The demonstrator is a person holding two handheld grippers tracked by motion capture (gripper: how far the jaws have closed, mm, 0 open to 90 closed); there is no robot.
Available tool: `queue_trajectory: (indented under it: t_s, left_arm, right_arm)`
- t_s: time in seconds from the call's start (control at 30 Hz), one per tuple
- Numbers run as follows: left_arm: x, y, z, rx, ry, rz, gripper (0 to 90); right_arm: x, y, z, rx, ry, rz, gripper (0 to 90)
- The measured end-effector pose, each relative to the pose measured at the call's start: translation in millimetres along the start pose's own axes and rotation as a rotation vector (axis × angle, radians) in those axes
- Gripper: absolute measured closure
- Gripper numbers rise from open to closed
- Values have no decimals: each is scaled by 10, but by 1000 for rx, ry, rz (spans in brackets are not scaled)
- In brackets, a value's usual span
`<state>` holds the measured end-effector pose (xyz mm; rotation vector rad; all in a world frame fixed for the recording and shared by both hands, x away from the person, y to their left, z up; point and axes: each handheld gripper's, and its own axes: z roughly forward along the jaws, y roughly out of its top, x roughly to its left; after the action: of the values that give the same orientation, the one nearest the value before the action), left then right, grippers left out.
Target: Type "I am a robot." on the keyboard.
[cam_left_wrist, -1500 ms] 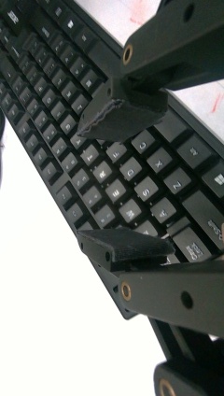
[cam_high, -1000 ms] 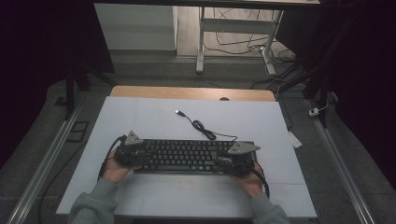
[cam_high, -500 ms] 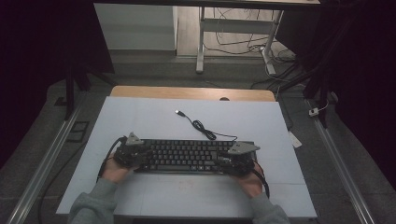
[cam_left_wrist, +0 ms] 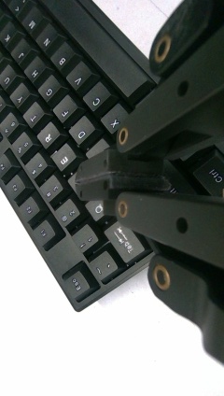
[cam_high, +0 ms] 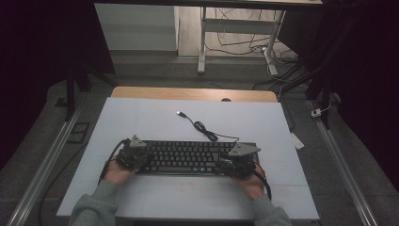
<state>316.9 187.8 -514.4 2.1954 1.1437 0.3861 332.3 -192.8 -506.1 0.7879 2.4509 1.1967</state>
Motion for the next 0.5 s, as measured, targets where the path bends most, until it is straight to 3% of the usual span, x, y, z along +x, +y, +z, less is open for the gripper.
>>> queue_trajectory:
  t_s: [0.5]
  left_arm:
    - [-20,-1,36,9,2,4,892]
  right_arm:
    - [-2,-1,4,4,-3,-5,547]
